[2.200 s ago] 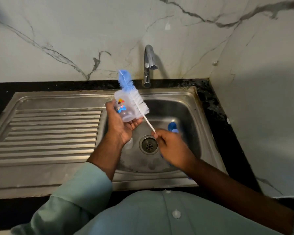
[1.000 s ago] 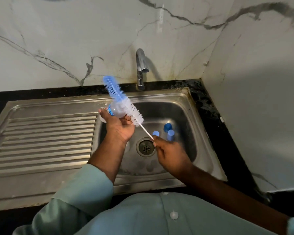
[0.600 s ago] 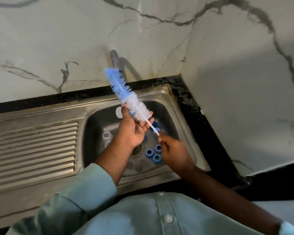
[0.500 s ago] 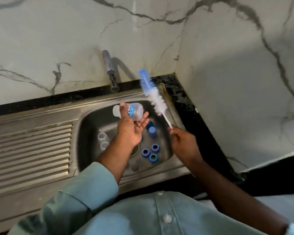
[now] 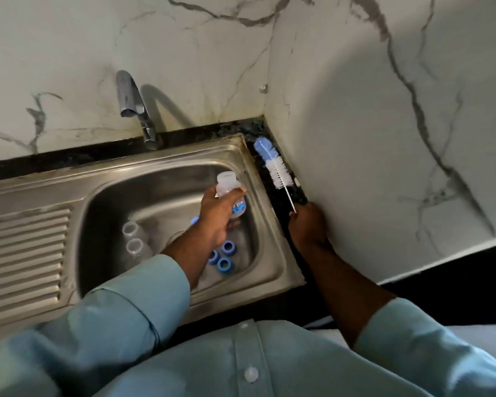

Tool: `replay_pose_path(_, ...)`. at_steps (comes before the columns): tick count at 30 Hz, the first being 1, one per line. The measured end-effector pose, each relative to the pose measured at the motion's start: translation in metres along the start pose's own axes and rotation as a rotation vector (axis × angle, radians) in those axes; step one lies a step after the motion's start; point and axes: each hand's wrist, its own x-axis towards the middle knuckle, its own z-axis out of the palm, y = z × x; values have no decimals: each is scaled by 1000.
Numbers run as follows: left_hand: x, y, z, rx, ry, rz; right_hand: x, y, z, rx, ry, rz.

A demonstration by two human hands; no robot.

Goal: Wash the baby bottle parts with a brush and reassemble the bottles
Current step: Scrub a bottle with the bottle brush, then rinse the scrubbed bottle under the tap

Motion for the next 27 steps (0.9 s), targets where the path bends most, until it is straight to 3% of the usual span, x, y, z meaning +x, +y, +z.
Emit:
replay_pose_path(4,8,1,-20,6,77,37,-1,-9,6,-1,169,-113)
replay_pose_path(7,12,1,-42,-24,137,29,2,-38,10,17,253,-331)
replay_pose_path(12,17,17,-90,-40,143,67,20,-140,21,223,-153,-501)
replay_pose_path(16,33,34,-131,-48,138,61,41,-224,31,377,-293,-598)
replay_pose_path(18,45,40,-144,-67,152,25,62,-260,37,418,-284,-629)
replay_pose_path(22,74,41,-159,-114,187,-71,100,-319,59,209,-239,-776)
replay_pose_path(25,96,38,-163,-173,207,-164,108,-331,84,3,-419,-939)
replay_pose_path(27,107,37,-163,-223,208,-228,116,-325,95,115,-495,-959)
